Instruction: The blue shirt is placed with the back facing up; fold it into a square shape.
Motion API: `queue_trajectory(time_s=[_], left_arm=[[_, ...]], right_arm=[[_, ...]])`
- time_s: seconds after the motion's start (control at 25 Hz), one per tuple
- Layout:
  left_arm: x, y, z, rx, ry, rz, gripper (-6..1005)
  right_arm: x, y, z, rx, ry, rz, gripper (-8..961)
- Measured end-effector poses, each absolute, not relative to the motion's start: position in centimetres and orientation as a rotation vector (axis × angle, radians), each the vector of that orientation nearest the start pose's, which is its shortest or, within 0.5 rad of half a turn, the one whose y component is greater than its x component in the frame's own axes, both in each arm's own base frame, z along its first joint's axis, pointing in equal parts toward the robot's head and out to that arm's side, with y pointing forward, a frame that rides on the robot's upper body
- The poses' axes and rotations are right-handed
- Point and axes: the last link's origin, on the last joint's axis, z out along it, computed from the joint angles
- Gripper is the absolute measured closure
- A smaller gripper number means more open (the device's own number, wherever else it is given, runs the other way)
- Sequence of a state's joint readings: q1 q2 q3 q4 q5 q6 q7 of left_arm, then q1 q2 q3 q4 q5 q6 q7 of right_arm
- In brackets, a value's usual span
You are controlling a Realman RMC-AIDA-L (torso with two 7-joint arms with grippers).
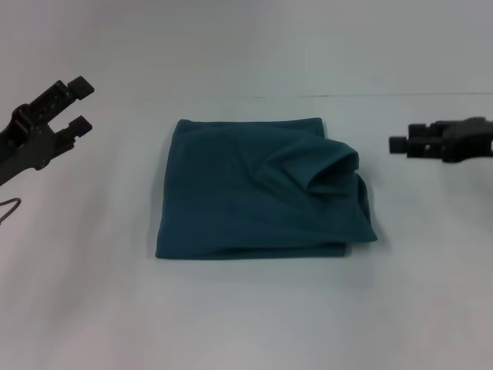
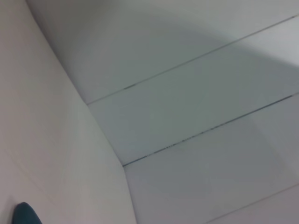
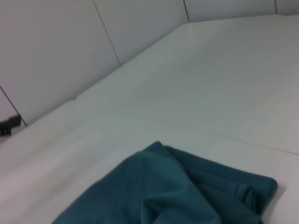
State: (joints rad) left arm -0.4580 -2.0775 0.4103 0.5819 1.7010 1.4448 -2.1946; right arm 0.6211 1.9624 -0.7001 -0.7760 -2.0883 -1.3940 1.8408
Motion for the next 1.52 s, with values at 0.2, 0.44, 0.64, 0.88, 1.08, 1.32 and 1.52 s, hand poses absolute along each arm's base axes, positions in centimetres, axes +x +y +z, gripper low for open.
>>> queue_trajectory(time_s=[0.2, 0.44, 0.64, 0.88, 1.08, 1.32, 1.52], left_arm=[[-30.1, 34.7, 5.9, -1.724, -1.745, -1.449, 64], [-29.9, 34.7, 5.6, -1.722, -1.758, -1.455, 65], [-30.2, 34.4, 5.0, -1.754, -1.746, -1.405, 65], [-30.7, 33.7, 4.4, -1.766, -1.741, -1.364, 65], [-30.4, 33.8, 3.9, -1.809, -1.742, -1.334, 65], [-30.4, 33.6, 3.7, -1.83, -1.727, -1.323, 65], [-30.6, 33.4, 3.7, -1.818, -1.719, -1.32, 65]], right_arm=[[26.6, 39.5, 6.1, -2.428, 1.011, 0.491, 312], [25.9, 40.6, 7.5, -2.206, 1.51, 0.635, 313], [26.6, 41.2, 8.6, -2.009, 1.887, 0.676, 313], [27.1, 41.0, 9.5, -1.911, 2.177, 0.561, 313], [26.3, 40.8, 8.9, -1.91, 2.254, 0.452, 312], [24.7, 41.4, 7.1, -1.9, 2.311, 0.43, 312], [24.4, 42.1, 5.0, -1.824, 2.342, 0.449, 313]])
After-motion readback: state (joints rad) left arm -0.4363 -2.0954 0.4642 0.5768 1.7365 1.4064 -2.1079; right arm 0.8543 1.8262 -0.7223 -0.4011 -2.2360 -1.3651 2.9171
